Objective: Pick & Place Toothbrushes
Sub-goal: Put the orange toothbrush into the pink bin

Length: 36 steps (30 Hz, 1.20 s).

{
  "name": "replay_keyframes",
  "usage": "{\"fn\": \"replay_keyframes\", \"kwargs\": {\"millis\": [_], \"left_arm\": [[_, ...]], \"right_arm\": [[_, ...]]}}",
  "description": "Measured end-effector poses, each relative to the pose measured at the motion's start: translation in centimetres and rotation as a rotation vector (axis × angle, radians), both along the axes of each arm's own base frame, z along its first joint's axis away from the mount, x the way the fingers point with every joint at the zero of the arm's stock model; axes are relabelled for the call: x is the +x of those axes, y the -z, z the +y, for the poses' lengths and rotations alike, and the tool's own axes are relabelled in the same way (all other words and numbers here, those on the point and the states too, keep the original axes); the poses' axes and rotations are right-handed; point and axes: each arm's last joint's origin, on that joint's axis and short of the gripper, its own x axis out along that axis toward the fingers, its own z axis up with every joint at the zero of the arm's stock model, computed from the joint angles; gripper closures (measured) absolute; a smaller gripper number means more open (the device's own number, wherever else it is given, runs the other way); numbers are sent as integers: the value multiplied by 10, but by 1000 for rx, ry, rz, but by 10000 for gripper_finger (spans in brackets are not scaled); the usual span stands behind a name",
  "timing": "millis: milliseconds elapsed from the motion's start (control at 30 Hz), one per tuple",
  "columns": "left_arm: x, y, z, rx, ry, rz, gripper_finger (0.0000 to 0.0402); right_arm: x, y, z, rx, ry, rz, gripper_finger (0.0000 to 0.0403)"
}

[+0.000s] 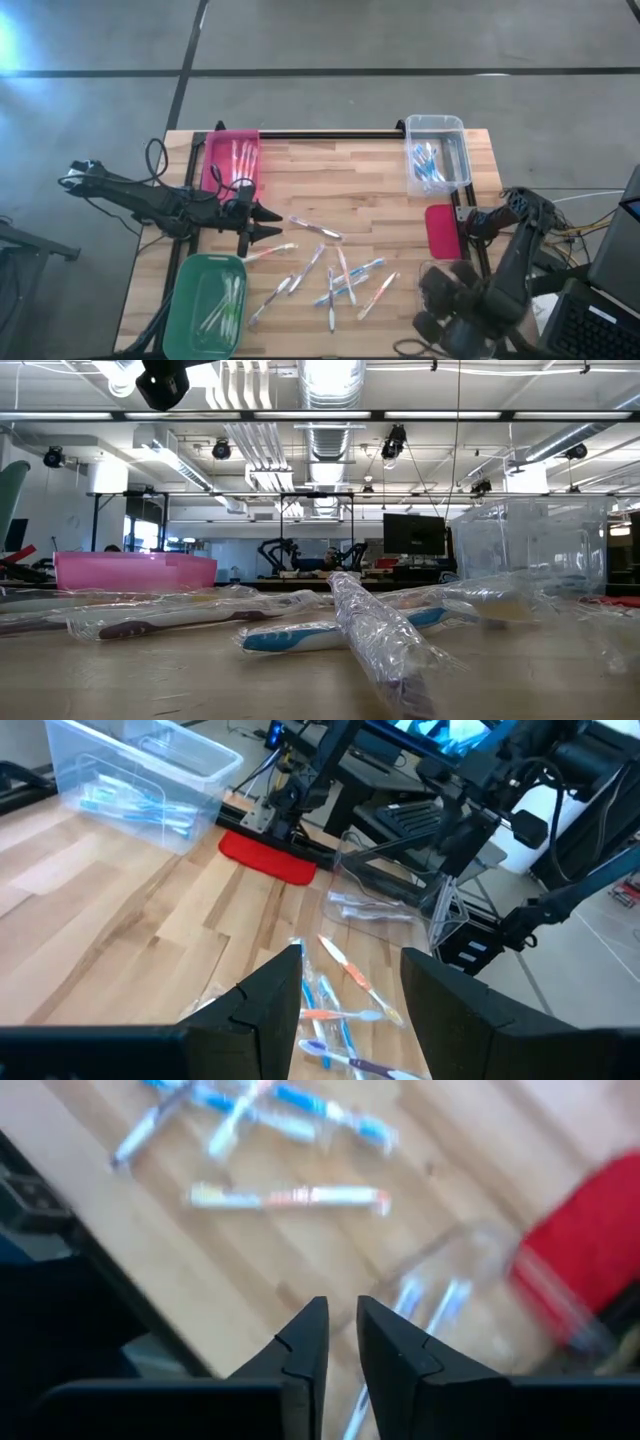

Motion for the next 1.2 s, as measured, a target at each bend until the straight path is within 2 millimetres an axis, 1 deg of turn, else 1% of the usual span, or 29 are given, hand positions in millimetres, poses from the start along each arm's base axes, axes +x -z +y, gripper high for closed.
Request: {"fn": "replay_keyframes", "kwargs": {"millis": [233,433,667,867,1000,1200], "left_arm": [[0,0,0,0,0,1,225],[0,0,0,0,-1,0,225],[0,0,0,0,0,0,225],[0,0,0,0,0,0,225],[0,0,0,0,-1,0,225],[0,0,0,31,5,-1,225]], "right_arm": [[32,-5,-31,-112,-112,-11,359],[58,-6,-58,-198,-155,0,344],[78,-6,-84,-288,-181,0,318],[87,-6,-97,-340,-228,21,298],[89,-2,-97,-367,-312,47,287],[90,14,-95,-385,-499,137,276]]}}
